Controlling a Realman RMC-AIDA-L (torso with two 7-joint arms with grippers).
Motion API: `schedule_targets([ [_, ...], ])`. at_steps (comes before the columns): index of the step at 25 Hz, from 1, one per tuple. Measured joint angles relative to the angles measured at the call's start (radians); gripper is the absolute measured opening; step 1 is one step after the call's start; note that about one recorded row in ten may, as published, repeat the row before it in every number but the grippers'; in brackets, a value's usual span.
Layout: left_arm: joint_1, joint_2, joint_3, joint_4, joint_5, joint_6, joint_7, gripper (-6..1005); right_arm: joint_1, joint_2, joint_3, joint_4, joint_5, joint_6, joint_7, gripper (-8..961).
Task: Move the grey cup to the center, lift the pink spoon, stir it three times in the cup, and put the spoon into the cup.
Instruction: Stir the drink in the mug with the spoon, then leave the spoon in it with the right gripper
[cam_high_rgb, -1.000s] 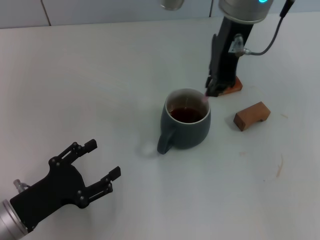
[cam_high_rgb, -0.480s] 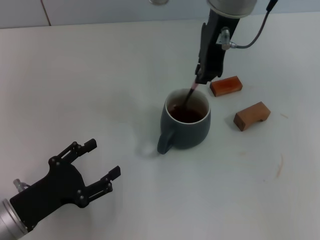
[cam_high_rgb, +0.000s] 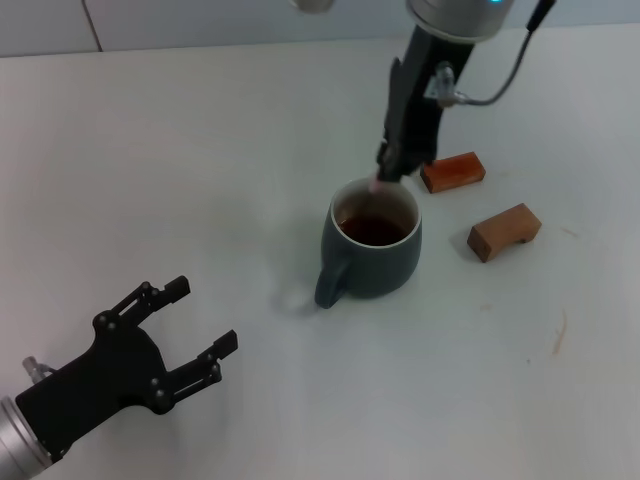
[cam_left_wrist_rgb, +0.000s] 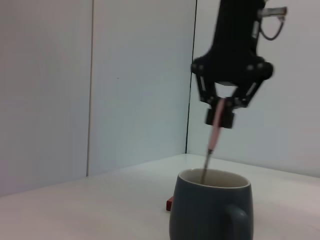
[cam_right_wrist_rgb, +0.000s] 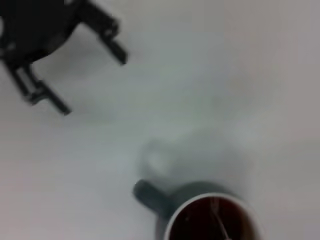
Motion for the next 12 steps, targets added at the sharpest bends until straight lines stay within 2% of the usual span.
schedule_targets([
  [6, 0.000, 0.002, -0.014, 0.000, 0.000, 0.004, -0.001, 845, -0.015, -0.002, -0.017, -0.004, -0.056, 0.018, 0.037, 123],
  [12, 0.003, 0.007, -0.034, 0.000, 0.000, 0.021, -0.001, 845, -0.046, 0.001, -0.042, -0.033, -0.043, -0.044, 0.039, 124],
])
